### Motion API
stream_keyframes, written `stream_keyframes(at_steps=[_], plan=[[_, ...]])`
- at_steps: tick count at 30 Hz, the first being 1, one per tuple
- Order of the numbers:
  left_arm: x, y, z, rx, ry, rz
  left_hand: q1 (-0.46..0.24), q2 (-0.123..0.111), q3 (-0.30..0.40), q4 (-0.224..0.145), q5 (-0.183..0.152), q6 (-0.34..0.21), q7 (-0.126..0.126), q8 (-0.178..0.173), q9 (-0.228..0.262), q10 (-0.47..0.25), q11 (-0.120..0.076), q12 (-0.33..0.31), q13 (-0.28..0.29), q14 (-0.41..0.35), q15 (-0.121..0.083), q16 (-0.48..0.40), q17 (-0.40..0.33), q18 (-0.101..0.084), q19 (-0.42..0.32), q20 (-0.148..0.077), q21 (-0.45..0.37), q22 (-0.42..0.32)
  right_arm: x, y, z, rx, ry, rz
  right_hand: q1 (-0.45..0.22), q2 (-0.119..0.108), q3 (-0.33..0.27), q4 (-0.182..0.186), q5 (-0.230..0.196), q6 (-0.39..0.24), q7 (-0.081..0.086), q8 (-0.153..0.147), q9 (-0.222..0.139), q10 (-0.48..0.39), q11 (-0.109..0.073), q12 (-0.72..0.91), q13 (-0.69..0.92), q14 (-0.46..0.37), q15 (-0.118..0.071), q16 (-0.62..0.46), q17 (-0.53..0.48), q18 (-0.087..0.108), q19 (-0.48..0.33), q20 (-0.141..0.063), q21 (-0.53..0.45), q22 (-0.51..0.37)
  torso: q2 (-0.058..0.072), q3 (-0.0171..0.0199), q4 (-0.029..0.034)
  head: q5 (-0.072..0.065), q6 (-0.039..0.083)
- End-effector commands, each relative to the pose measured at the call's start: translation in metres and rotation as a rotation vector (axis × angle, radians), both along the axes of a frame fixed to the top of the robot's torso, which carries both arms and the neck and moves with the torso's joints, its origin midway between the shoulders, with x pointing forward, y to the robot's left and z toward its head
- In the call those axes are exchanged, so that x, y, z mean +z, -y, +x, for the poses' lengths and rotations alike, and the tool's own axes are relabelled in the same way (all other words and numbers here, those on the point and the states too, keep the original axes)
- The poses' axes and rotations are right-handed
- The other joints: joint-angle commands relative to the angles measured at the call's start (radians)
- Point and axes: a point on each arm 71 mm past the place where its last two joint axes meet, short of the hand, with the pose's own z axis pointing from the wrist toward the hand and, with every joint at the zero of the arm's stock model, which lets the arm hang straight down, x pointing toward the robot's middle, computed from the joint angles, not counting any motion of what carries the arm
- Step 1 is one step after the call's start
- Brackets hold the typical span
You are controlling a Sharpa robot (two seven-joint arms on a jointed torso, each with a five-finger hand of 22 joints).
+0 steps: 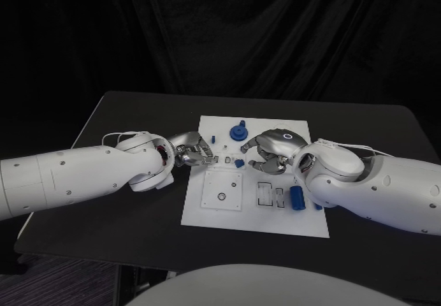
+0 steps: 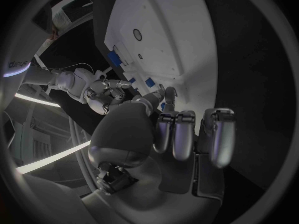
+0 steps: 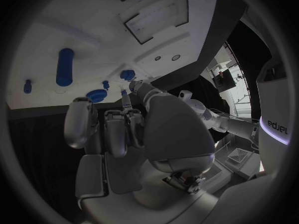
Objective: Assemble the parts on the task board
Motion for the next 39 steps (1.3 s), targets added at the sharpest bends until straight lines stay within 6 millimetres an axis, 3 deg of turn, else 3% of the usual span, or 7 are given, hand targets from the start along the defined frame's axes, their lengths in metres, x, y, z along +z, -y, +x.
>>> stream_keyframes(at_steps=[1,3,4,17,20,25,39], plan=[[-0.001,0.002,-0.001,-0.009,-0.008,-0.003,-0.006,0.003,0.002,0.003,0.006,-0.003,-0.001,0.001,0.001,0.105,0.007,0.003,0.263,0.106,0.007,0.003,0.263,0.009,0.016,0.008,-0.003,0.161,-0.004,-0.003,-0.002,0.047,-0.037,-0.047,0.006,-0.012,0.018,-0.008,-0.012,0.012,-0.001,-0.002,-0.009,0.010,-0.001,0.008,0.151,0.069,-0.009,0.007,0.212,-0.007,0.012,-0.002,0.008,0.181,0.001,-0.0015,0.0030,-0.002,0.000],[-0.001,0.002,-0.001,-0.010,-0.009,-0.002,-0.006,0.003,0.002,0.003,0.006,-0.003,-0.001,0.001,0.001,0.105,0.007,0.003,0.263,0.106,0.007,0.003,0.263,0.009,0.016,0.008,-0.003,0.161,-0.005,-0.004,-0.001,0.047,-0.042,-0.056,0.006,-0.017,0.026,-0.011,-0.023,0.016,0.000,-0.002,-0.014,0.014,-0.001,0.010,0.155,0.072,-0.009,0.009,0.215,-0.008,0.016,-0.002,0.015,0.183,0.001,-0.0008,0.0016,0.000,0.000],[-0.001,0.003,-0.001,-0.010,-0.009,-0.002,-0.006,0.003,0.002,0.003,0.006,-0.003,-0.001,0.001,0.001,0.105,0.007,0.003,0.263,0.106,0.007,0.003,0.263,0.009,0.016,0.008,-0.003,0.161,-0.006,-0.005,0.000,0.042,-0.043,-0.060,-0.001,-0.021,0.030,-0.011,-0.084,0.024,0.003,-0.001,-0.022,0.026,0.001,0.018,0.165,0.078,-0.009,0.015,0.224,-0.012,0.026,-0.002,0.030,0.187,0.002,-0.0001,0.0002,0.001,0.000],[-0.002,0.004,-0.002,-0.017,-0.020,0.003,-0.001,0.004,0.006,-0.001,0.009,-0.003,-0.001,0.002,0.002,0.105,0.006,0.003,0.263,0.106,0.006,0.003,0.263,0.009,0.016,0.008,-0.004,0.161,-0.004,-0.012,0.007,-0.022,0.032,-0.041,-0.036,-0.028,0.015,0.012,-0.105,0.063,0.024,0.010,-0.035,0.052,0.017,0.037,0.189,0.090,0.003,0.026,0.241,-0.014,0.033,0.006,0.040,0.189,0.001,-0.0015,0.0035,0.001,0.000],[-0.003,0.005,-0.002,-0.019,-0.023,0.005,0.000,0.005,0.007,-0.002,0.011,-0.002,-0.002,0.002,0.003,0.105,0.006,0.003,0.263,0.106,0.006,0.003,0.263,0.010,0.015,0.008,-0.004,0.160,-0.003,-0.013,0.007,-0.026,0.046,-0.038,-0.059,-0.027,-0.012,0.034,-0.167,0.057,0.023,0.004,-0.045,0.049,0.018,0.035,0.185,0.088,0.005,0.024,0.237,-0.013,0.031,0.010,0.037,0.188,0.001,-0.0018,0.0032,-0.001,0.000],[-0.003,0.005,-0.002,-0.020,-0.026,0.007,0.000,0.005,0.007,-0.003,0.012,-0.002,-0.002,0.002,0.003,0.105,0.006,0.003,0.263,0.106,0.006,0.003,0.263,0.010,0.014,0.008,-0.005,0.159,-0.003,-0.014,0.007,-0.027,0.050,-0.043,-0.065,-0.025,-0.030,0.044,-0.200,0.056,0.023,0.003,-0.050,0.048,0.018,0.034,0.183,0.087,0.005,0.022,0.235,-0.012,0.030,0.010,0.035,0.187,0.001,-0.0015,0.0034,0.000,0.000],[-0.003,0.007,-0.002,-0.025,-0.027,0.006,0.000,0.004,0.007,-0.003,0.012,-0.002,-0.001,0.002,0.003,0.105,0.006,0.003,0.263,0.106,0.006,0.003,0.263,0.010,0.014,0.008,-0.006,0.158,-0.015,-0.017,0.012,-0.025,0.029,-0.082,-0.048,-0.023,-0.045,0.042,-0.200,0.063,0.024,0.005,-0.056,0.043,0.018,0.031,0.179,0.084,0.005,0.019,0.230,-0.011,0.026,0.011,0.030,0.185,0.001,-0.0012,0.0021,0.000,0.000]])
